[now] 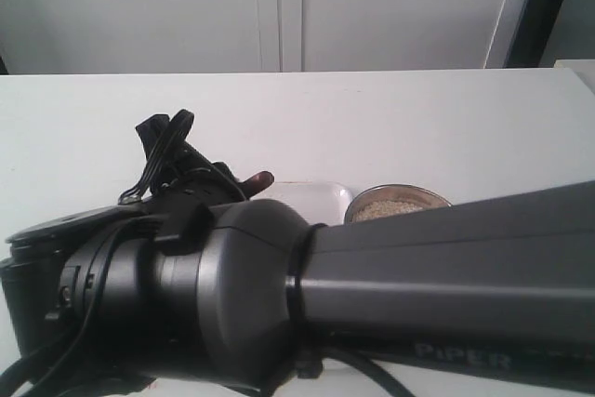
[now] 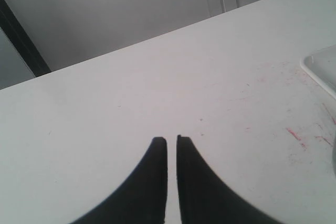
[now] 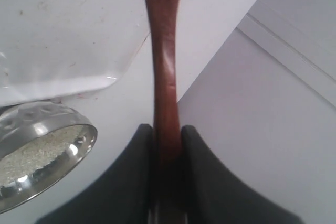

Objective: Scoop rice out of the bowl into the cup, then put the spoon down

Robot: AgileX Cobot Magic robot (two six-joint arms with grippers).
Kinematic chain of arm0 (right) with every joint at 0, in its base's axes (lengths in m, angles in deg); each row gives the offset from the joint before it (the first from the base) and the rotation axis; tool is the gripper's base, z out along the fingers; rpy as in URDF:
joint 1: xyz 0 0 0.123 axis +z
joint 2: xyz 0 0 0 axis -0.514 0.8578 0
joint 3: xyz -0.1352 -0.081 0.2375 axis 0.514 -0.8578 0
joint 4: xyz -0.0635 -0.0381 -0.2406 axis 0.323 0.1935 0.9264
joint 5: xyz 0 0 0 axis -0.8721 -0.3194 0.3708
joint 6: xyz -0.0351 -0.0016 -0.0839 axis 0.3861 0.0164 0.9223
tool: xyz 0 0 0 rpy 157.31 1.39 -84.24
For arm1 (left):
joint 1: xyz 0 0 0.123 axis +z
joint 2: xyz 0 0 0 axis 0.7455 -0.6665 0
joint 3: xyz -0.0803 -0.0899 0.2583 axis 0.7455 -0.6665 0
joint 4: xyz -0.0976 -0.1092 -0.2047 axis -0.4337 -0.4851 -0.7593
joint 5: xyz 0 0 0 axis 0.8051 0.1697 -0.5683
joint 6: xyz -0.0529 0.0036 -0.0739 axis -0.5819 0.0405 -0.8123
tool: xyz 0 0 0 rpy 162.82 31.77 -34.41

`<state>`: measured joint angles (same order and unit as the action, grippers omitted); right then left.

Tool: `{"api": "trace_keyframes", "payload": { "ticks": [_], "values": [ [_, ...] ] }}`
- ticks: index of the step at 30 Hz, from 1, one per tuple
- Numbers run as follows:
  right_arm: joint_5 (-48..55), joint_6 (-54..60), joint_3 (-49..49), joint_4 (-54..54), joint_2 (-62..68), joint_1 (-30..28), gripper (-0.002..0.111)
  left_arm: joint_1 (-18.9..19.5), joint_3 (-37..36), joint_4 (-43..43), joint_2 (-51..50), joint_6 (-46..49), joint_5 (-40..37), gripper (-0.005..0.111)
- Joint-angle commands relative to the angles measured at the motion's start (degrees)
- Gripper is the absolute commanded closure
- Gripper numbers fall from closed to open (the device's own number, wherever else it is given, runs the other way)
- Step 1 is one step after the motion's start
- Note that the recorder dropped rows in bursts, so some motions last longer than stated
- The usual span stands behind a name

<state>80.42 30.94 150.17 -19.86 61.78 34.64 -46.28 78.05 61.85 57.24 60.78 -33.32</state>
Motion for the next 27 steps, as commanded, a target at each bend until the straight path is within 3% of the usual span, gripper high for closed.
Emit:
{"api": "trace_keyframes", "payload": {
  "ticks": [1,27],
  "values": [
    [0.3,1.0,0.4,4.8,0.0,0.2,0.108,-0.4,0.3,-0.5,-0.1,-0.1,0.3,0.092],
    [0.3,-0.6,-2.6,8.8,0.0,1.8,0.108,-0.4,0.3,-0.5,-0.1,-0.1,0.3,0.092]
  ]
}}
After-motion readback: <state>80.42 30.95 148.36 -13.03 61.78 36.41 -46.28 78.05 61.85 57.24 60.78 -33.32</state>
